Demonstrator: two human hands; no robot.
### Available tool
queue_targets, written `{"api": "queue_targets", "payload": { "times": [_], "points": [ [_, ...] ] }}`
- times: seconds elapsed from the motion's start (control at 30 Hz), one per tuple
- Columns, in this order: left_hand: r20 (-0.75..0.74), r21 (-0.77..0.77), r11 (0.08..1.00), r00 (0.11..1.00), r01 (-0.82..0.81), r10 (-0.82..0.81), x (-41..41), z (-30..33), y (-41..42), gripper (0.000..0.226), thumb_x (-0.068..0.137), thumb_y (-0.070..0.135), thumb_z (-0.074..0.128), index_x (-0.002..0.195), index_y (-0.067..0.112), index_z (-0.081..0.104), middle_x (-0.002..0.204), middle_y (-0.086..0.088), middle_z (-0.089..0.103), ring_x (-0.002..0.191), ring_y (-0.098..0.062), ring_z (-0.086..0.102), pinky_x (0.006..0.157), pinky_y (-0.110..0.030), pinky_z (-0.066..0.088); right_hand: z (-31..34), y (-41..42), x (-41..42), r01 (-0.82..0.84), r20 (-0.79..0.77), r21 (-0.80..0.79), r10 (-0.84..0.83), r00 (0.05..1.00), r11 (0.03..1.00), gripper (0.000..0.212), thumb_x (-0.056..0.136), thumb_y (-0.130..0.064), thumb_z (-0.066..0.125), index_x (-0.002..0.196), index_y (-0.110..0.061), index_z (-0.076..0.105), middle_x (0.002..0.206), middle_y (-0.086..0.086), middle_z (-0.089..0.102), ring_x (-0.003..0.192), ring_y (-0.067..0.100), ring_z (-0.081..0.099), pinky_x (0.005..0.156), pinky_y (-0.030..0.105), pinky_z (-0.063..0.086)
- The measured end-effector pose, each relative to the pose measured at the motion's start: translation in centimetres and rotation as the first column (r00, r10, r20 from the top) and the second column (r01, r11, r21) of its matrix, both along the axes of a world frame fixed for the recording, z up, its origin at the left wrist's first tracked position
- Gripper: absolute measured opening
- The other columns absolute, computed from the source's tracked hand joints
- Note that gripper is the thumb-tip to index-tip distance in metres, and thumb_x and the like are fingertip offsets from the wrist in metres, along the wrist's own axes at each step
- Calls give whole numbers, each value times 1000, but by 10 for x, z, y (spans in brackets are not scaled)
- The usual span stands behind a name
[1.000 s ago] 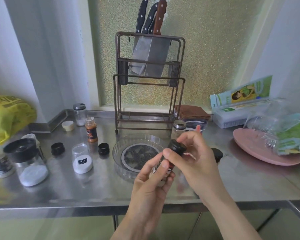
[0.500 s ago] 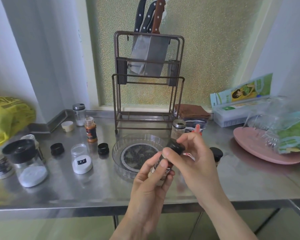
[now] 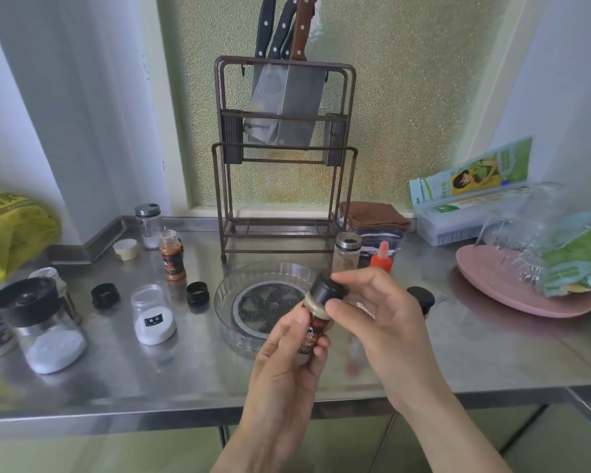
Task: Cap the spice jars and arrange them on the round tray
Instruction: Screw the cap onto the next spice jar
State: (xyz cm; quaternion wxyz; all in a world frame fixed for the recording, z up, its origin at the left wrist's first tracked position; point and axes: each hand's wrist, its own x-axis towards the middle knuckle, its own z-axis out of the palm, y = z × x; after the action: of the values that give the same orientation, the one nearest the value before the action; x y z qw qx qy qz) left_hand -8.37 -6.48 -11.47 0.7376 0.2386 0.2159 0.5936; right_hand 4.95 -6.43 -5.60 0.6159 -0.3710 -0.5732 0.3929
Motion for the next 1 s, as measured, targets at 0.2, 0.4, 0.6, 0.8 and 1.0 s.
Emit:
{"api": "queue_targets", "payload": {
  "times": [0.2,0.4,0.6,0.8,1.0],
  "points": [
    [-160,-11,1000,987,8,-10,0,7,-3,56,81,50,84,115,5,78,89,-13,71,61,-11,60,55,-18,53,6,0,3,47,18,-54,-46,999,997,21,81,-15,86,96,-20,72,95,1,78,84,9,74,73,14,54],
    [-47,-234,964,989,126,-140,4,32,-8,38,83,48,79,94,12,81,71,-12,68,42,-12,55,35,-16,46,18,10,9,-56,-49,-197,47,998,979,18,92,-36,70,99,-21,78,95,7,79,87,17,74,74,20,56],
    [211,-260,933,958,248,-195,5,40,-11,43,80,38,79,107,5,73,68,-11,62,39,-12,52,32,-17,45,21,14,10,-168,-106,-215,148,983,962,23,97,-29,63,107,-16,77,91,6,77,74,15,70,70,22,55],
    [279,-180,943,934,279,-223,4,39,-15,56,80,38,81,121,2,69,76,-13,63,48,-13,56,40,-17,52,23,14,11,-223,-156,-184,196,968,957,25,85,-21,75,109,-13,76,93,8,78,74,19,70,70,24,56],
    [272,-108,968,944,225,-189,5,32,-14,54,79,40,79,115,0,72,78,-16,65,51,-14,61,45,-20,56,28,6,7,-144,-75,-111,136,988,983,28,79,-29,83,106,-20,78,96,6,80,84,15,75,71,17,54]
  ]
}}
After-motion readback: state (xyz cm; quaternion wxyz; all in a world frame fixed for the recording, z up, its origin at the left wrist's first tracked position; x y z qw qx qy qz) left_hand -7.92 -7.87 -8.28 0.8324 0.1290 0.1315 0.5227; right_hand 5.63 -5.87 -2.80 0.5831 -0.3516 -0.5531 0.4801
